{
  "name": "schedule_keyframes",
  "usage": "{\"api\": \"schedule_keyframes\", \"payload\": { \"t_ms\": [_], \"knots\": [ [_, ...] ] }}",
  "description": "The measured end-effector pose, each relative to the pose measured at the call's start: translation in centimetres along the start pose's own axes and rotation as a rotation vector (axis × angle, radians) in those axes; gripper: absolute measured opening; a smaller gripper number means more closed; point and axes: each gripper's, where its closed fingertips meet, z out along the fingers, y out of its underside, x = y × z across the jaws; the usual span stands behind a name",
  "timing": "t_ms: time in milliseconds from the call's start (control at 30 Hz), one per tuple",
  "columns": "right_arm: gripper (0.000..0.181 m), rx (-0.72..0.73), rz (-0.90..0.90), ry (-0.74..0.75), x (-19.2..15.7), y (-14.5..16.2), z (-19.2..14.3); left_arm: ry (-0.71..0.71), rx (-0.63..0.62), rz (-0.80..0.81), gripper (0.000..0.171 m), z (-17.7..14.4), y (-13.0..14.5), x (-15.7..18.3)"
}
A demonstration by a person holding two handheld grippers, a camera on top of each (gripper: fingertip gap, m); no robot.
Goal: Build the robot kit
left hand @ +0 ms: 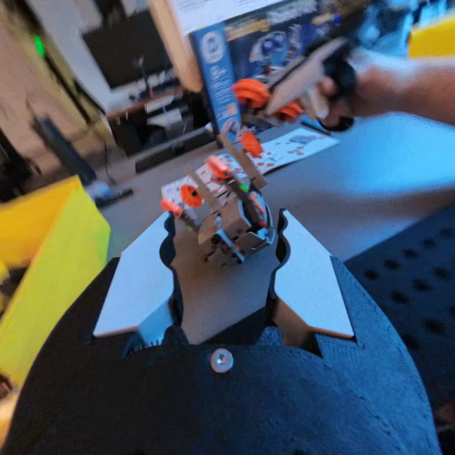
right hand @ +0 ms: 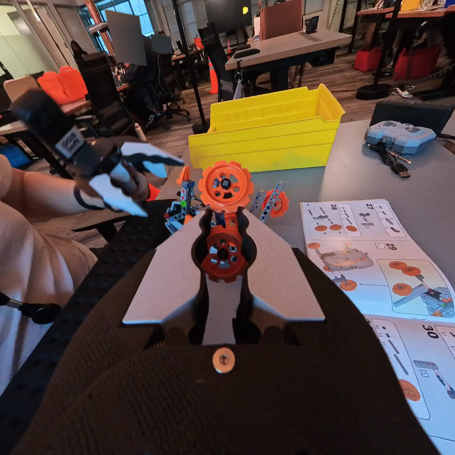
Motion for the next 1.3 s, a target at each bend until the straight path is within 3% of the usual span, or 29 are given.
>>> {"api": "schedule_keyframes", "payload": {
  "t_ms": [100, 233, 300, 367, 467, 567, 700, 1000, 1133, 1300],
  "knots": [
    [0.021, 0.003, 0.013, 0.008, 0.3, 0.4, -0.2, 0.077, -0.052, 0.263, 0.084, 1.7, 0.8, 2.6],
    [0.021, 0.016, 0.004, 0.005, 0.1, 0.2, -0.6, 0.127, -0.225, 0.367, 0.089, 3.7, 3.3, 1.5],
    [0.021, 0.032, 0.005, -0.003, -0.1, -0.2, -0.7, 0.18, -0.327, 0.324, 0.081, 4.4, 5.3, 1.0],
    [0.021, 0.028, 0.002, -0.009, -0.2, -0.2, -0.6, 0.219, -0.323, 0.269, 0.074, 4.8, 6.0, 0.6],
    [0.021, 0.002, -0.021, -0.001, -0.3, 0.0, -0.7, 0.35, -0.314, -0.019, 0.069, 5.2, 6.5, 0.4],
    [0.021, 0.01, -0.035, 0.0, -0.5, -0.4, -1.0, 0.472, -0.254, -0.059, 0.068, 5.3, 6.7, 0.2],
    [0.021, -0.022, -0.038, -0.009, -1.0, -0.4, -1.1, 0.745, -0.231, -0.132, 0.068, 4.4, 5.8, 2.6],
    [0.021, -0.229, -0.042, -0.009, -2.6, 1.8, -0.8, 0.648, -0.24, -0.023, 0.07, 6.3, 6.0, 2.5],
    [0.021, -0.218, 0.015, -0.015, -3.2, 1.8, -1.0, 0.621, -0.203, -0.097, 0.08, 5.9, 5.2, 2.1],
    [0.021, -0.222, 0.074, -0.018, -2.6, 2.7, -0.9, 0.554, -0.08, -0.233, 0.074, 4.4, 2.4, 0.0]
  ]
}}
